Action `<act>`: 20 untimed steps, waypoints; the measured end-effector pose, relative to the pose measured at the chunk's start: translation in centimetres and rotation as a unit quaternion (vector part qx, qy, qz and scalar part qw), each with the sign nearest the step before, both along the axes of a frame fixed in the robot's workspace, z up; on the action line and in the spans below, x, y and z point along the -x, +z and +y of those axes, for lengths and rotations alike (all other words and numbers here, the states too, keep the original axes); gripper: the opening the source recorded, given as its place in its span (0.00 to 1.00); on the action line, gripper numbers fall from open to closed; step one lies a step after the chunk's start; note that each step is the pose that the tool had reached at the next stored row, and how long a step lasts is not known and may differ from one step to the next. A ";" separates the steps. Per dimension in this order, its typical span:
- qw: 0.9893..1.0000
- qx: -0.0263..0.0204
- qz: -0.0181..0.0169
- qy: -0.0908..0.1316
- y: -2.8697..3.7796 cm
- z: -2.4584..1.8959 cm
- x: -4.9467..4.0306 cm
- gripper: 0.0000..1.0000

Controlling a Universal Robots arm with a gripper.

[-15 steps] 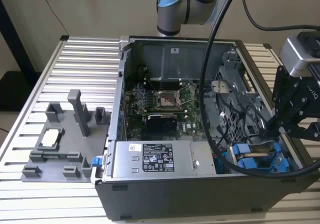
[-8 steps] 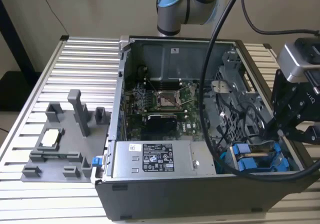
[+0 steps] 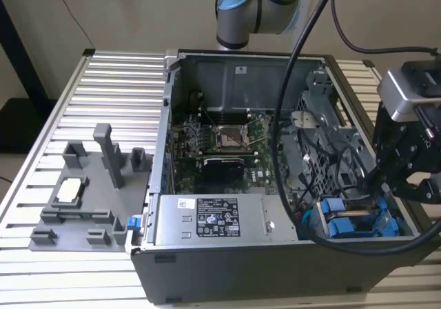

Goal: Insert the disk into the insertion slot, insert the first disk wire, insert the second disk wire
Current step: 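Insert the first disk wire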

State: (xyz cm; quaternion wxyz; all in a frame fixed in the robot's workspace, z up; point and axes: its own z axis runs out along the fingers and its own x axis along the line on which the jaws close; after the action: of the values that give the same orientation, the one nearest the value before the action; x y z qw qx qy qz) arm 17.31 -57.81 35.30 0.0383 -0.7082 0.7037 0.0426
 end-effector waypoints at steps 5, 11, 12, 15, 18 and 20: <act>1.000 0.000 0.000 -0.001 -0.35 -0.07 0.11 0.19; 1.000 0.000 0.000 -0.004 -0.70 -0.28 0.13 0.19; 1.000 0.000 0.000 -0.005 -0.77 -0.29 0.13 0.19; 1.000 0.000 0.000 -0.007 -0.98 -0.29 0.13 0.19; 1.000 0.000 0.000 -0.008 -1.14 -0.29 0.13 0.19; 1.000 0.000 0.000 -0.010 -1.18 -0.29 0.13 0.19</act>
State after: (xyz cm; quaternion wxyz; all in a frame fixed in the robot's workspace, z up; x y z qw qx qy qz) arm 17.18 -58.10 34.12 0.0387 -0.7009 0.7110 0.0421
